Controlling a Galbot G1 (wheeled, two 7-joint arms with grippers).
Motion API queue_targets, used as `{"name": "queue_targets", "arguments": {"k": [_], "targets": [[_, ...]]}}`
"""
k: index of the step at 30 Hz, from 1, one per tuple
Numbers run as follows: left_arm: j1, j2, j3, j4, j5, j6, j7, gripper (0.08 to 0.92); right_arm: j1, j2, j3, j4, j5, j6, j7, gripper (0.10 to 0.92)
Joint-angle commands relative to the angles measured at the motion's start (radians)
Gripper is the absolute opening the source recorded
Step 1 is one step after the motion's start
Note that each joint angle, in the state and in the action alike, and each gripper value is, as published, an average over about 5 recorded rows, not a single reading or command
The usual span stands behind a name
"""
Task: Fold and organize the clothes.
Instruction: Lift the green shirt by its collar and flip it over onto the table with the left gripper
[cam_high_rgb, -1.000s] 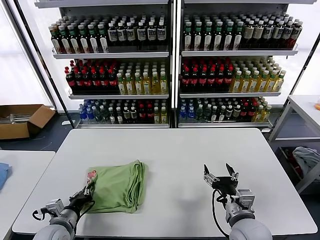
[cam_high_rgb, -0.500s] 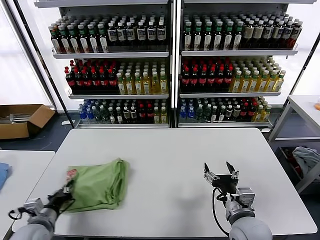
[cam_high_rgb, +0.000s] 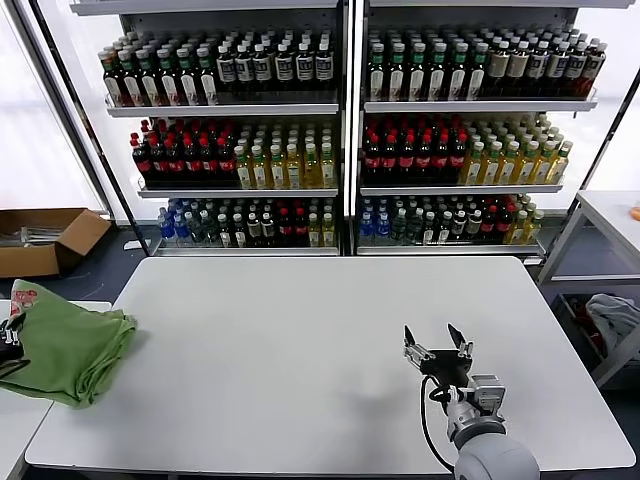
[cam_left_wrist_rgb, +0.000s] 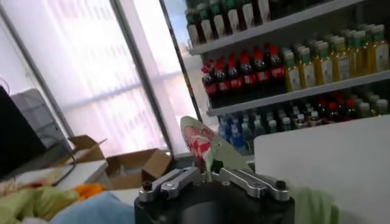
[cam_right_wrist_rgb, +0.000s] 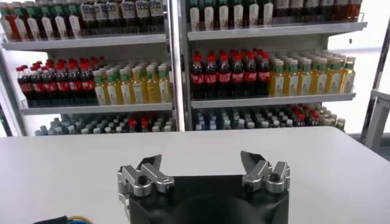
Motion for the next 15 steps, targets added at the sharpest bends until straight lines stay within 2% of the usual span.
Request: {"name": "queue_targets", "arguments": {"k": [1, 5, 11, 13, 15], "targets": [[-0.009, -0.055, 0.119, -0.068, 0.075, -0.007, 0.026, 0.089, -0.018, -0.001, 0.006, 0.002, -0.003, 0.000, 0.000, 0.823], [-0.020, -0.128, 0.215, -0.208, 0.052, 0.027, -0.017, 0.089, -0.027, 0.002, 0.009, -0.002, -0.008, 0.001, 0.000, 0.823], [-0.018, -0.267, 0.450, -0.546, 0.101, 0.115, -0.116, 0.089, -0.038, 0.014, 0.012, -0.007, -0.023, 0.002, 0.001, 0.823], [-0.002, -0.322, 0.560, -0.602, 0.184, 0.132, -0.124, 0.089, -0.045, 0.021, 0.013, -0.005, -0.029, 0.002, 0.000, 0.823], [0.012, -0.372, 0.674, -0.598, 0.279, 0.136, -0.121, 0.089, -0.050, 0.024, 0.014, -0.003, -0.032, 0.002, 0.000, 0.823]]}}
